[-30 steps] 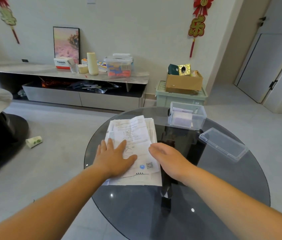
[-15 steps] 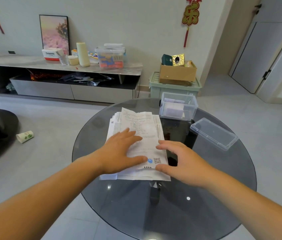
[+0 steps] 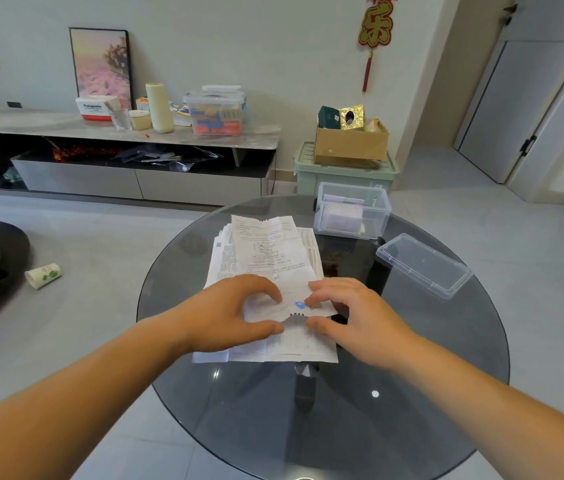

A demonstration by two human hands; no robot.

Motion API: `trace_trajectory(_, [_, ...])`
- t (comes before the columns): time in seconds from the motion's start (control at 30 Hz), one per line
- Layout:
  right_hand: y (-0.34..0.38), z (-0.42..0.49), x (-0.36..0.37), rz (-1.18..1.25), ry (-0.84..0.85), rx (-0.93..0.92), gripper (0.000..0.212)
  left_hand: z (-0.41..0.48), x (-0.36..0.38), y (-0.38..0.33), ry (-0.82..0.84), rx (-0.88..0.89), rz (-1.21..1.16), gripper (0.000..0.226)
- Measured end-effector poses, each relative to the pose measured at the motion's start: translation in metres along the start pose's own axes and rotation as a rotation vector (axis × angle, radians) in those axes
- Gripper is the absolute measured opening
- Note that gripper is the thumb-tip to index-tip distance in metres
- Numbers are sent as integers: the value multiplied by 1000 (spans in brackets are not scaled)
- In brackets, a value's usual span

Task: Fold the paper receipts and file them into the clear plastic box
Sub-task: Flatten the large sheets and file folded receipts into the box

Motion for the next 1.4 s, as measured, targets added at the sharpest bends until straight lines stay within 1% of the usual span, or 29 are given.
trace_trajectory(0.07, [1,-1,-4,18,-44,-3,7,1,-3,-3,-60,18,-55,27])
trace_trajectory(0.1, [2,-2,-5,31,-62,2,5,1,-4,-5,-84,19,-75,24])
trace_trajectory(0.17, [3,-4,-7,52,-85,24,4,2,-5,-11,-107,9,-93,26])
trace_trajectory(0.2, [3,-5,-8,51,-79,36,3,3,-5,-14,-102,-1,-84,32])
trace_trajectory(0.33, [6,-8,-5,25,-47,45,25,3,2,-21,-12,-45,7,72])
trace_trajectory(0.37, [7,-8,-6,24,-52,43,28,2,4,-22,15,-51,21,80])
trace_trajectory(0.43, [9,-9,-6,10,-50,35,33,1,8,-21,45,-52,59,85])
trace_trajectory(0.53, [9,-8,-5,-11,-16,33,38,2,9,-17,30,-45,113,79])
trace_trajectory(0.63, [5,-8,-5,-20,-8,47,37,3,7,-12,12,-51,64,56])
trace_trajectory(0.73, [4,-5,-6,5,-38,25,23,4,5,-11,-26,-26,-17,26])
trace_trajectory(0.8, [7,-4,-7,19,-63,9,11,4,3,-12,-62,-1,-63,13])
trace_trajectory(0.83, [9,-4,-9,33,-78,3,9,3,2,-12,-79,15,-88,10])
trace_trajectory(0.9, [12,-6,-11,71,-119,-14,13,2,-2,-14,-112,35,-153,8])
trace_trajectory(1.0, [17,-14,-14,120,-160,-38,10,-4,-6,-17,-140,45,-209,13])
trace_trajectory(1.07, [18,-23,-14,164,-169,-54,9,-9,-7,-17,-124,53,-163,24])
trace_trajectory(1.13, [20,-32,-12,222,-162,-60,8,-14,-6,-15,-79,50,-66,32])
trace_trajectory(1.17, [21,-35,-11,249,-158,-62,7,-16,-6,-12,-61,43,-18,32])
trace_trajectory(1.23, [20,-38,-10,307,-153,-61,6,-17,-3,-7,-32,33,13,27])
trace_trajectory(1.27, [19,-38,-10,326,-136,-63,12,-18,-2,-5,-18,35,-3,23])
trace_trajectory(1.33, [17,-36,-9,315,-75,-73,37,-18,1,-3,9,39,-69,18])
trace_trajectory(1.4, [13,-31,-5,315,-8,-65,53,-19,3,-3,29,41,-158,27])
Point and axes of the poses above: each hand's wrist, its own z-axis towards the middle knuckle, its own x-axis out of the palm, y = z × x, the point moved 3 cm from there along z, towards the middle knuckle, and after that the axes turned 11 degrees about y, right-handed, at the moved point
